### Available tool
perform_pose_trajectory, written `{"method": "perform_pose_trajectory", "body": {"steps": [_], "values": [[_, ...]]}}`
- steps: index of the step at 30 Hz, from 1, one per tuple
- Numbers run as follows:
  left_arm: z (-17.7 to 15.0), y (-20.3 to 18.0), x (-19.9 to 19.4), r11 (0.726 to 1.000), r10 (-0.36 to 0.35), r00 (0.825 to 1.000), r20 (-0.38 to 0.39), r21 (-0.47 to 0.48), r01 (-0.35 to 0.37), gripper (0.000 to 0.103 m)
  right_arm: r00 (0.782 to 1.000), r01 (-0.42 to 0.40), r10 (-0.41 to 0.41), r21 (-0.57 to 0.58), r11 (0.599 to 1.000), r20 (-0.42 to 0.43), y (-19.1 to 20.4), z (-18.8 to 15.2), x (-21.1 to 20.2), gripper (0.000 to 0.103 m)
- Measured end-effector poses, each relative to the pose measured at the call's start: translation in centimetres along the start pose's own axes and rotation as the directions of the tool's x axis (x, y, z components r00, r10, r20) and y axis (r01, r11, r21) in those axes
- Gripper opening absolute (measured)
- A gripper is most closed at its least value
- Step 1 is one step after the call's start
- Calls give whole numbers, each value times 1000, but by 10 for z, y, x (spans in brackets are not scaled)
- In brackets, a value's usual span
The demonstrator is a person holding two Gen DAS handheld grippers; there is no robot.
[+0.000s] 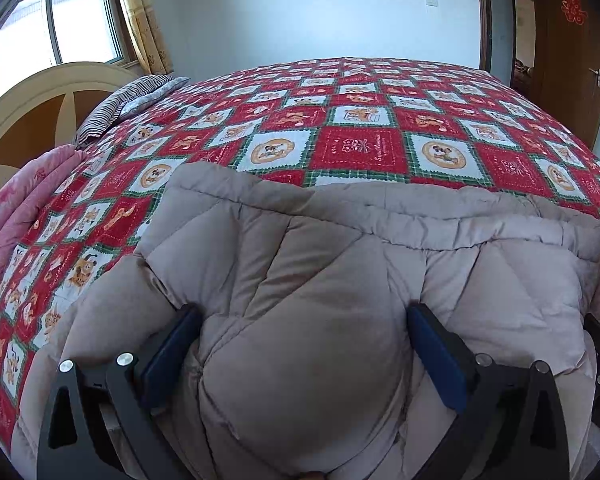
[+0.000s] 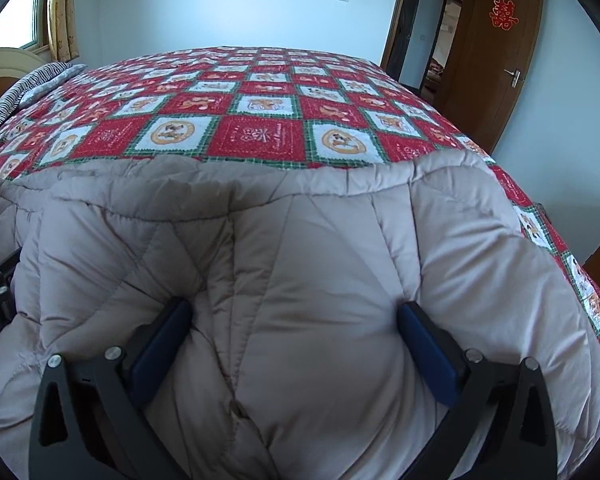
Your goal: Fold large clothes
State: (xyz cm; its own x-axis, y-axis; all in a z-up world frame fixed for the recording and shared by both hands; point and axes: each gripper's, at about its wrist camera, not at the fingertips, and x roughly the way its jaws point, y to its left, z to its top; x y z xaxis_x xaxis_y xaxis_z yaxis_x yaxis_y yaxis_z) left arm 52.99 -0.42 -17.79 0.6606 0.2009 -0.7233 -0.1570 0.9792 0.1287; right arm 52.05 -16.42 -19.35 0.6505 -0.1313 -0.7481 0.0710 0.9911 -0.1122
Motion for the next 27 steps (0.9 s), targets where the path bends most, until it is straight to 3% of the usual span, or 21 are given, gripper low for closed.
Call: {"method": "perform_pose_trajectory", "body": {"steps": [16, 19, 21, 24, 27], "values": [[2, 0, 1, 1000, -7, 1000, -21, 6, 7, 102, 999, 30, -30, -26, 999, -14, 5, 1, 2, 103], [9, 14, -12, 999, -48, 997, -63, 2, 49, 102, 999, 17, -18, -35, 999, -30, 3, 4, -4, 103], [9, 35, -40, 997, -71, 997, -16, -38, 71, 102, 999, 7, -8, -9, 1000, -31, -4, 4, -16, 103], [-4, 60, -72, 995, -70, 994, 81, -65, 75, 102, 997, -47, 42, 78, 996, 65, -7, -3, -57, 103], [-23, 70, -64, 995, -66, 997, 47, -74, 70, 102, 987, -105, 100, 37, 994, 126, 17, -14, -82, 103]]}}
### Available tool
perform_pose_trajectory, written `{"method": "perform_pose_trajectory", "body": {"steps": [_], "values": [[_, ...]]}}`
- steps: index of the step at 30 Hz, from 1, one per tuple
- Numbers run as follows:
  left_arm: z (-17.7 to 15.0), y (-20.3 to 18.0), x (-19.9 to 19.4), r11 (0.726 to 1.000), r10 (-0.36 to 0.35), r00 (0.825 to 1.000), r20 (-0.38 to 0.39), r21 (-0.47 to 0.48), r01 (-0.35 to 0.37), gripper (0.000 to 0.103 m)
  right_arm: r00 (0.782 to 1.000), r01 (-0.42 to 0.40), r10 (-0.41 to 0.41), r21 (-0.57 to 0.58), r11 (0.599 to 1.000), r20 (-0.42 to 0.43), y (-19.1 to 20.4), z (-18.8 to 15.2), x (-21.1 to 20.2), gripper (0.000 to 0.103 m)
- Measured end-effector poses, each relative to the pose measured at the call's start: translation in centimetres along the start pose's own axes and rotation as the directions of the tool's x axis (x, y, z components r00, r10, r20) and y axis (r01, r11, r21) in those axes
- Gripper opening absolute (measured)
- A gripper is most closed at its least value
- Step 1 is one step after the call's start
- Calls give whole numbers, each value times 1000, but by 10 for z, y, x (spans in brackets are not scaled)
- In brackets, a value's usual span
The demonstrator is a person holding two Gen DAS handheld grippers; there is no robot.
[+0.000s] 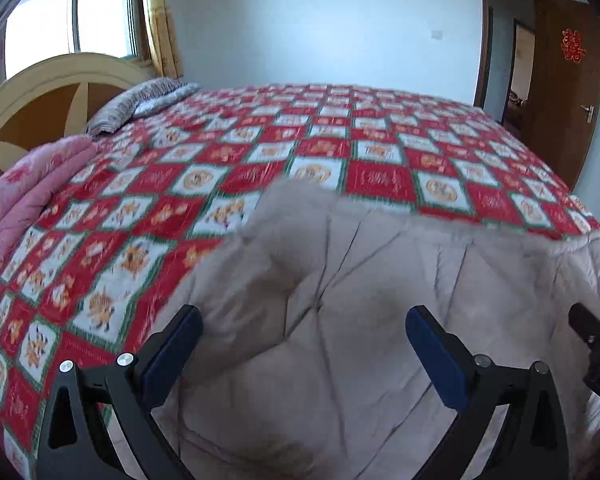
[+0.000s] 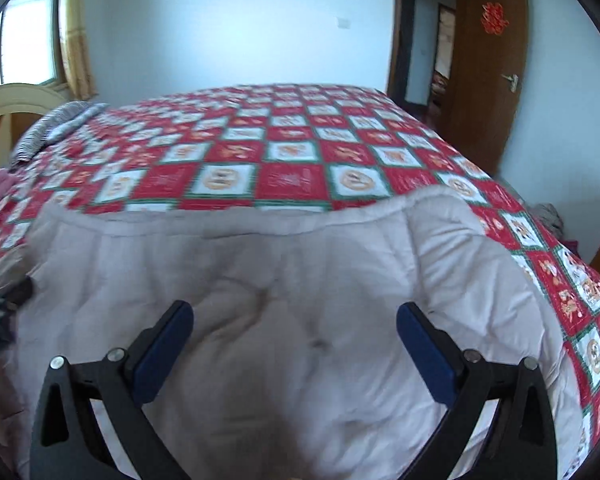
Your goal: Fold large clothes
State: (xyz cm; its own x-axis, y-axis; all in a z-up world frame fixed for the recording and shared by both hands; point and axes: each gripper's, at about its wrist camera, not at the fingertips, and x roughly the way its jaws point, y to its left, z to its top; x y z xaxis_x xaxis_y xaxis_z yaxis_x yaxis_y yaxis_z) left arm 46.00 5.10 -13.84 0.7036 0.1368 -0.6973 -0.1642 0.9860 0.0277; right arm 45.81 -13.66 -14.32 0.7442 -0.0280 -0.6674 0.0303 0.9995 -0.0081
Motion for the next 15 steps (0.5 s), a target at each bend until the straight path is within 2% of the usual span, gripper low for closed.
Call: {"method": "perform_pose_trajectory", "body": {"steps": [2, 3, 5, 9, 15], "values": [[-10, -1, 12, 999, 45, 999, -17, 25, -45, 102, 999, 4, -8, -92, 996, -40, 25, -10, 7, 103], [-12, -2, 12, 998, 53, 999, -4, 28, -53, 102, 996, 39, -50, -141, 989, -69, 34, -18, 18, 103], [-17, -3, 11, 998, 59, 998, 25, 27, -59, 102, 995, 57, -68, -135, 989, -74, 33, -27, 28, 103], [-20, -5, 19, 998, 50, 998, 33, 22, -51, 102, 995, 73, -82, -135, 988, -62, 33, -33, 38, 103], [-20, -2, 8, 998, 38, 999, 3, 41, -38, 102, 993, 81, -91, -142, 987, -71, 34, -34, 43, 103]]}}
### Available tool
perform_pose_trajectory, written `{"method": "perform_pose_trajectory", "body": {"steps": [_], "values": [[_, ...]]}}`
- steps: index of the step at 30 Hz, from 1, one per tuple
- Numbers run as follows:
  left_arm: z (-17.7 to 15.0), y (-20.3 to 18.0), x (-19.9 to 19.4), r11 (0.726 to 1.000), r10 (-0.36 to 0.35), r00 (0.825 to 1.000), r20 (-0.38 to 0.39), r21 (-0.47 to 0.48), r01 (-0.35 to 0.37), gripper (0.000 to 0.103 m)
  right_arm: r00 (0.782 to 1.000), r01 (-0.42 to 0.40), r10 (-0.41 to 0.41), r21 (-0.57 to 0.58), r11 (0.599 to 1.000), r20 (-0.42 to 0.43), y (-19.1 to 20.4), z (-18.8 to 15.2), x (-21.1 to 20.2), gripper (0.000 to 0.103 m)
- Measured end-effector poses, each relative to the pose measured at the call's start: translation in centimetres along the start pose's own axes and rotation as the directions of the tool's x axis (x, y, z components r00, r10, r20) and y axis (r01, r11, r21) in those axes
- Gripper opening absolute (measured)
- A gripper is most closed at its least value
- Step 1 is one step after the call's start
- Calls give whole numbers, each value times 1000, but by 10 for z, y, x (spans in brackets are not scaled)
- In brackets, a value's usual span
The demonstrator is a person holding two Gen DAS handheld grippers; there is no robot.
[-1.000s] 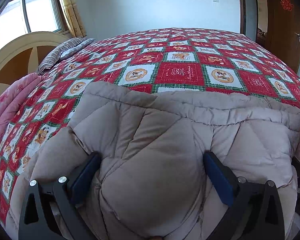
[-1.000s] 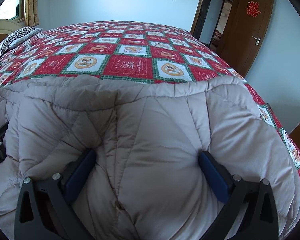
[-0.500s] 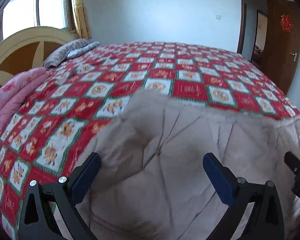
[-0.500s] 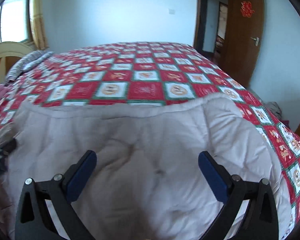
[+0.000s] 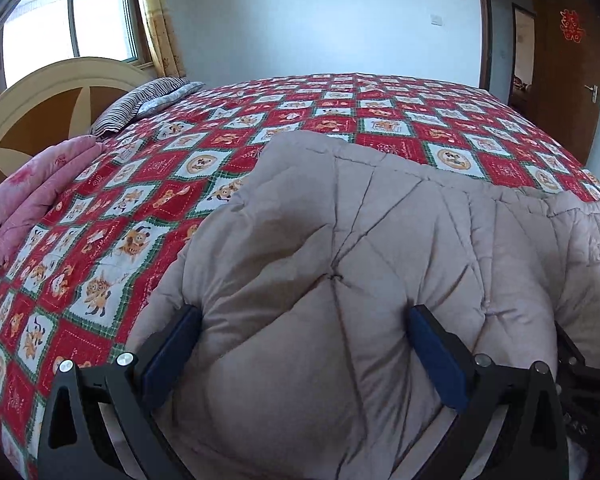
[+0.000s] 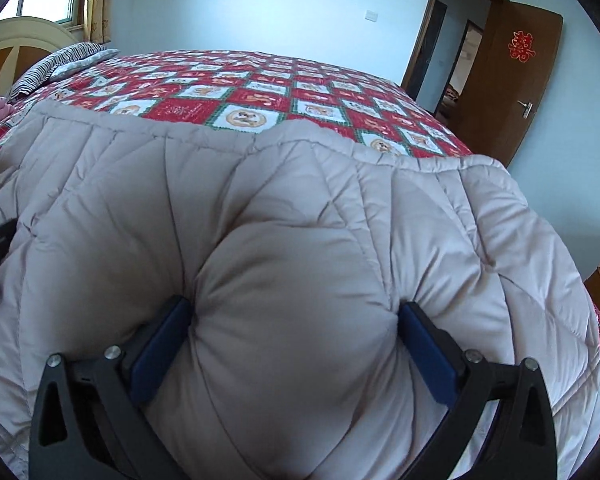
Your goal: Fold large clothes
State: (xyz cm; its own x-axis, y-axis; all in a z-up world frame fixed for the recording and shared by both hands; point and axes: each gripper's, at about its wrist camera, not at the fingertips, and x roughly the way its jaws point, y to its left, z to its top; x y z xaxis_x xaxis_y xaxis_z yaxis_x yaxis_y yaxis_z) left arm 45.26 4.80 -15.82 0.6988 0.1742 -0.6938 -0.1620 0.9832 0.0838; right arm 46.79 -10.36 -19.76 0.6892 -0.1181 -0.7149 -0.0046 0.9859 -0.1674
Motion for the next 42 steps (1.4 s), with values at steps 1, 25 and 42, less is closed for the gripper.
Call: {"method": "perform_pose_trajectory", "body": {"steps": [1, 25, 42], "values": [[-2, 5, -8, 1000, 3, 1000, -2, -7, -3, 102, 1000, -5, 5, 4, 1000, -1, -1, 0, 0, 103], [-87, 79, -48, 909, -225, 974, 8, -358, 212, 101, 1000, -9, 11, -61, 998, 27, 3, -70, -55, 103], [-94, 78, -51, 888, -267, 962, 57, -374, 269, 56, 999, 4, 0, -93, 996, 49, 7, -101, -80, 103]]}}
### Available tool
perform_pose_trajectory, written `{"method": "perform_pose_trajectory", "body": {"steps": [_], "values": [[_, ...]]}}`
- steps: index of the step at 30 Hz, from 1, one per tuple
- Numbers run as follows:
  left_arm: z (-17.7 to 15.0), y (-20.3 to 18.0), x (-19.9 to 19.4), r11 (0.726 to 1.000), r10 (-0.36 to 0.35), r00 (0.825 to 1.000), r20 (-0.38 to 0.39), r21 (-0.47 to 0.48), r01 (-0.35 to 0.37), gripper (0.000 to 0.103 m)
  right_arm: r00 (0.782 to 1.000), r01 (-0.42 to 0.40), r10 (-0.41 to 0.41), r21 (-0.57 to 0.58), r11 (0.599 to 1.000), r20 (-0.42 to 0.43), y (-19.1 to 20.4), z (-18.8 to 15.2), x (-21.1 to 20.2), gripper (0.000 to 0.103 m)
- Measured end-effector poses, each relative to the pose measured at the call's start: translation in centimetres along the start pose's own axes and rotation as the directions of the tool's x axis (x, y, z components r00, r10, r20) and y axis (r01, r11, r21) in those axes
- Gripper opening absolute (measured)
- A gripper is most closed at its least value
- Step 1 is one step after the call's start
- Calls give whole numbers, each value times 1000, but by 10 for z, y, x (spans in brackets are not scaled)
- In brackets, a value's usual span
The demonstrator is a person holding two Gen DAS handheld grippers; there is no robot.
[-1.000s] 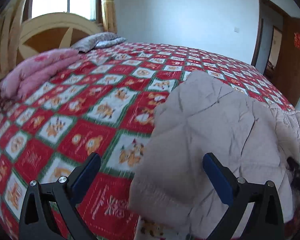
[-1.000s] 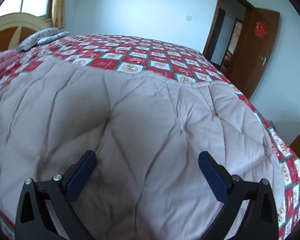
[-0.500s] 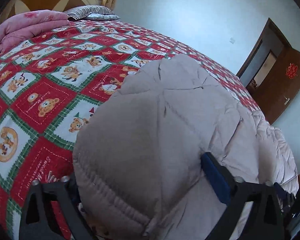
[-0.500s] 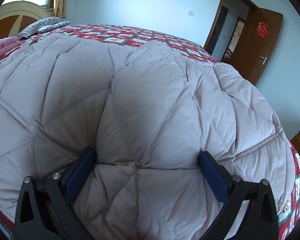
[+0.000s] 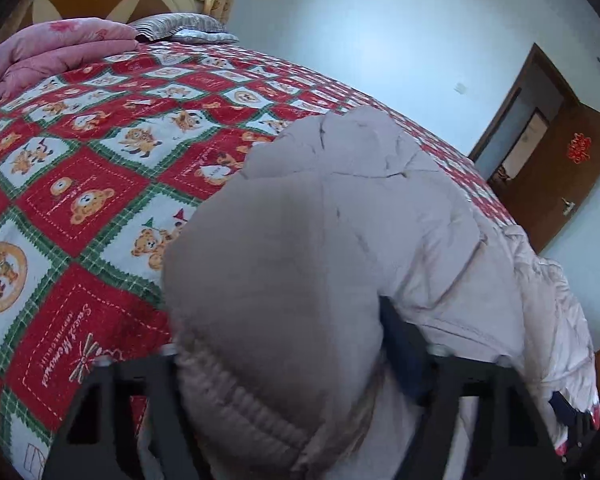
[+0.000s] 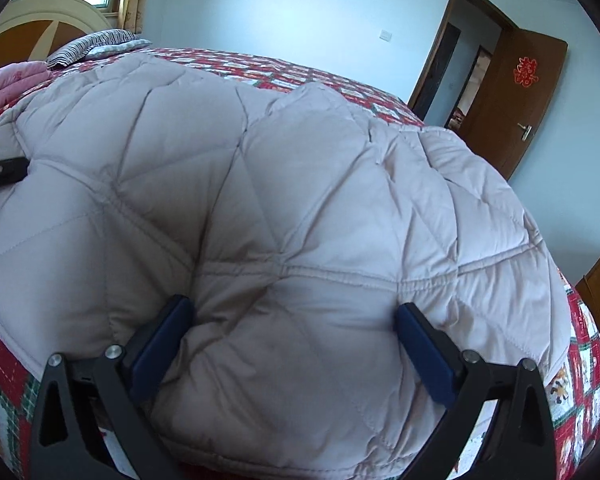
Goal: Fold large clothes
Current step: 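Grasp the folded jacket bundle with the left gripper and lift it while the right gripper withdraws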
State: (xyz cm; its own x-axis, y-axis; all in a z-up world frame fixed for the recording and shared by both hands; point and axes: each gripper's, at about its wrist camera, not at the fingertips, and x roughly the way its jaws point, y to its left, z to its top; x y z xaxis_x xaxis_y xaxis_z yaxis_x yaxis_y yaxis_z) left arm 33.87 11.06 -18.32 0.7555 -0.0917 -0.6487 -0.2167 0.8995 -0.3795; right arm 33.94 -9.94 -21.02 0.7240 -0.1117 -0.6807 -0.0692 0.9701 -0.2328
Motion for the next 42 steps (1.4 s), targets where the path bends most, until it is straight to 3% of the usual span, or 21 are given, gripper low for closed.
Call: {"method": "perform_pose_trajectory", "body": {"steps": [1, 4, 8, 12, 14, 17, 18, 21, 23, 26, 27, 30, 35, 42], "values": [[1, 1, -2, 1000, -12, 1000, 3, 3, 12, 43, 1000, -2, 2, 2, 1000, 4, 1, 0, 0, 103], [4, 4, -17, 999, -37, 999, 13, 3, 37, 28, 1000, -14, 14, 6, 1000, 12, 0, 1, -3, 103], [7, 9, -44, 997, -72, 996, 46, -3, 73, 24, 1000, -21, 21, -17, 1000, 1, -2, -3, -8, 103], [10, 19, -84, 997, -56, 993, 106, 55, 50, 22, 998, -66, 66, -46, 997, -3, 15, -2, -13, 103], [16, 30, -102, 998, -24, 991, 129, 59, 16, 21, 994, -107, 108, -80, 991, -1, 31, -2, -21, 103], [32, 45, -124, 995, 35, 984, 173, 83, -50, 20, 969, -246, 249, -146, 958, -4, 44, 3, -45, 101], [37, 48, -129, 992, 55, 981, 186, 98, -74, 20, 963, -263, 270, -152, 953, 24, 40, 7, -59, 101], [55, 48, -142, 983, 88, 968, 233, 135, -122, 19, 961, -219, 232, -100, 971, 153, 4, 12, -87, 101], [62, 34, -146, 975, 85, 961, 263, 178, -135, 19, 973, -163, 167, -40, 986, 161, -23, 14, -86, 101], [65, -6, -150, 954, 42, 953, 300, 272, -127, 19, 994, -76, 71, 52, 996, 83, -71, 7, -61, 95], [67, -17, -151, 947, 21, 952, 305, 298, -116, 18, 996, -73, 69, 71, 995, 57, -83, 2, -54, 90], [67, -65, -152, 919, -67, 951, 301, 389, -59, 18, 994, -111, 110, 136, 985, 9, -109, -18, -45, 88], [53, -135, -141, 867, -177, 955, 240, 497, 36, 18, 986, -165, 167, 189, 968, 6, -128, -22, -43, 82], [11, -197, -123, 781, -228, 963, 141, 618, 94, 18, 987, -160, 157, 268, 950, 35, -158, -25, -48, 82]]}}
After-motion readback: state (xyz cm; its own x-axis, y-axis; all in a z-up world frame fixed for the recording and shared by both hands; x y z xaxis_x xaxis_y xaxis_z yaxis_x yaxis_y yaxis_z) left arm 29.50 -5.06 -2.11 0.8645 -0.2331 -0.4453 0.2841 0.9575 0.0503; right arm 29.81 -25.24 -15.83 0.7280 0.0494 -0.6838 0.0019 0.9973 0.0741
